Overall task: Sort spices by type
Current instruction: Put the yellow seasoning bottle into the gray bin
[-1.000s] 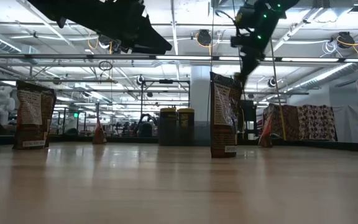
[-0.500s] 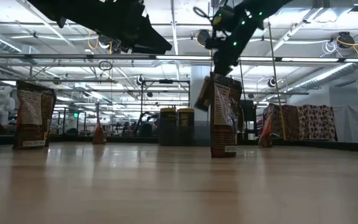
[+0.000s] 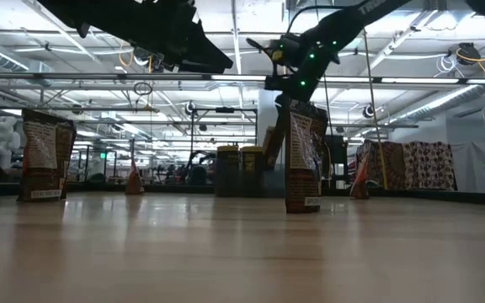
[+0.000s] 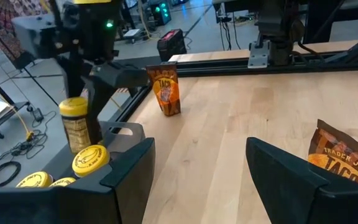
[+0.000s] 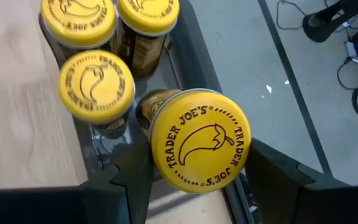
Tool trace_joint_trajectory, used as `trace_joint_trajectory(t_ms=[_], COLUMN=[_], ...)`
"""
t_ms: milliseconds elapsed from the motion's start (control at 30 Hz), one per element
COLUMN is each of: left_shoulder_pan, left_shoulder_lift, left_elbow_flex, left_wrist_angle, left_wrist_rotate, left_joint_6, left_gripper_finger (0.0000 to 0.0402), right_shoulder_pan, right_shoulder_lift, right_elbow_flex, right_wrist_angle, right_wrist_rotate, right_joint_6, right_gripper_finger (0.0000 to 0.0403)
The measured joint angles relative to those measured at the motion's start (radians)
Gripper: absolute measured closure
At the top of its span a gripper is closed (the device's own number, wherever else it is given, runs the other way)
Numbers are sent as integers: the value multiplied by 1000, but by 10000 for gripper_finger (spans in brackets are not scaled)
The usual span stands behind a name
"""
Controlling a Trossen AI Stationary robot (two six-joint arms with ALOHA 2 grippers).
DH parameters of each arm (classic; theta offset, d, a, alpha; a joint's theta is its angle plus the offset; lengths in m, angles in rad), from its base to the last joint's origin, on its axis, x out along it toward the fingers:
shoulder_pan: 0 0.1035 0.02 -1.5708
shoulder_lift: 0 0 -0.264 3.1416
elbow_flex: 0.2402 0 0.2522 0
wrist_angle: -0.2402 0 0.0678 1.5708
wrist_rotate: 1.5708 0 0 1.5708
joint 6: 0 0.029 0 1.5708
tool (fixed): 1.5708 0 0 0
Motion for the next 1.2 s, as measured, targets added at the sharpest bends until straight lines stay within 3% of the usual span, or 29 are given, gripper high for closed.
trace_joint_trajectory(t_ms=[500, 633, 1200], left_shoulder_pan=[0, 0, 0], left_shoulder_lift=[0, 0, 0], left_elbow_flex=[0, 0, 0], left_wrist_angle=[-29, -29, -28], left_wrist_rotate=[0, 0, 0], left_joint_6=[0, 17, 24], left_gripper_finger=[147, 147, 147], right_shoulder_pan=[4, 5, 5], right_shoulder_lift=[252, 291, 303], right_elbow_flex=[309, 364, 377], right_wrist_angle=[-213, -222, -227], right_wrist_rotate=[-8, -52, -83], right_joint_6=[-24, -26, -37], right_gripper_finger=[204, 202, 146])
